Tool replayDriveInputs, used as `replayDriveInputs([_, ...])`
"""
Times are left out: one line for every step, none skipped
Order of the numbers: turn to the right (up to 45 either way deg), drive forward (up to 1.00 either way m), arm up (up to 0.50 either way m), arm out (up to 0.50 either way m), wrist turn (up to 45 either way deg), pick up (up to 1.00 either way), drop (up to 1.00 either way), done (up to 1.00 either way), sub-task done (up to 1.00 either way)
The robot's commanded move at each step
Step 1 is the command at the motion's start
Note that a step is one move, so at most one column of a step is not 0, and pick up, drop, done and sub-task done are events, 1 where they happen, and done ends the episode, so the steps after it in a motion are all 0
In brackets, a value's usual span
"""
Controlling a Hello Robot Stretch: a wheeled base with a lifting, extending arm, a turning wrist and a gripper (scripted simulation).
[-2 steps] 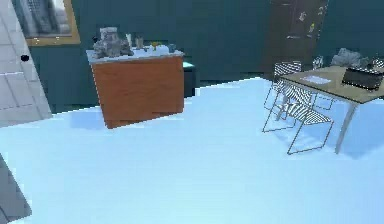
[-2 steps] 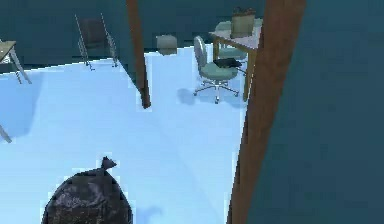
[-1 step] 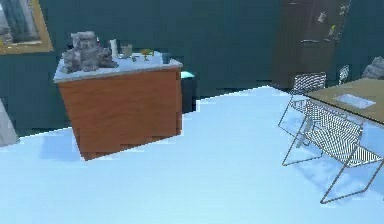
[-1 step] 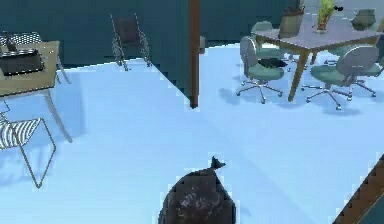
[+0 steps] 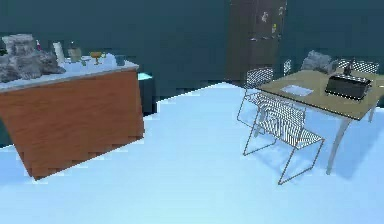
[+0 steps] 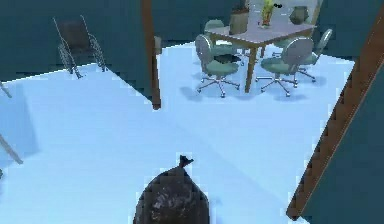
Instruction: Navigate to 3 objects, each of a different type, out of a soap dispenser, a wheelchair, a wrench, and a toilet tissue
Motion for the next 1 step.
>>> replayDriveInputs([0.0,0.45,0.00,0.00,0.0,0.00,0.00,0.00,0.00])
